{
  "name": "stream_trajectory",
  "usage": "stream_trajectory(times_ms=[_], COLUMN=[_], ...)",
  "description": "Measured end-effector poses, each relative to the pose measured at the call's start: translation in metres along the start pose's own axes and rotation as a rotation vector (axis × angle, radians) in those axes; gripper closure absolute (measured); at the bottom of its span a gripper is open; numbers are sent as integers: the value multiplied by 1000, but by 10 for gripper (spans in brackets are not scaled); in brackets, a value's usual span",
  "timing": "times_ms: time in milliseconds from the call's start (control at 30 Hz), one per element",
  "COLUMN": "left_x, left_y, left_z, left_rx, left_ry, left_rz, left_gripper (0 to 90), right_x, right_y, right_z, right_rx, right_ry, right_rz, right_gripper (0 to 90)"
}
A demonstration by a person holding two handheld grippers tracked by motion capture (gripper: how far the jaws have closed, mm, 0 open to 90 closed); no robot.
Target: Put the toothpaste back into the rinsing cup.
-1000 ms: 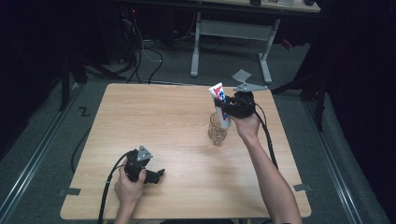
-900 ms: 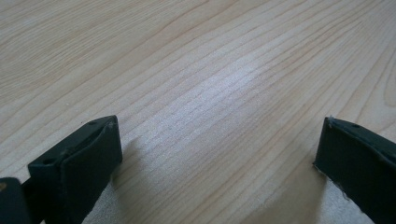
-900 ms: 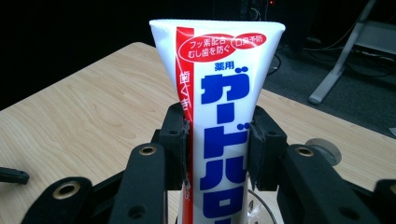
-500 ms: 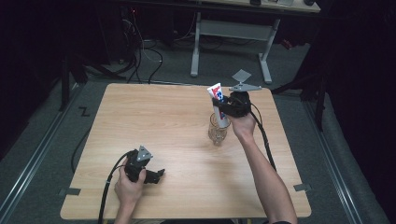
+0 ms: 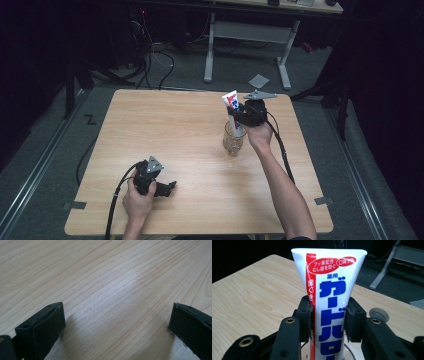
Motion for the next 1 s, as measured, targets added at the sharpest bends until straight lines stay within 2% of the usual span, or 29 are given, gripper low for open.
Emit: stream_trajectory(times_ms=[500,1000], left_x=[0,0], left_y=[0,0], left_z=[0,0], left_rx=[-1,-1], left_ry=[0,-1], left_rz=[-2,-1], left_gripper=[8,8], right_x=[1,4], right_y=[-10,-15], right_z=[4,5], right_rx=[36,65], right_ry=[-5,6], right_rz=[-7,-38], right_gripper=[628,624])
Point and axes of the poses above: each handheld gripper's, and its own axes: z roughly forward along the jaws, y roughly out of its top, x roughly to its left, the point moved 2 cm from there along z, roughly forward along the jaws, and after that the axes turned 7 degrees about -y, right-handed, at the moved point
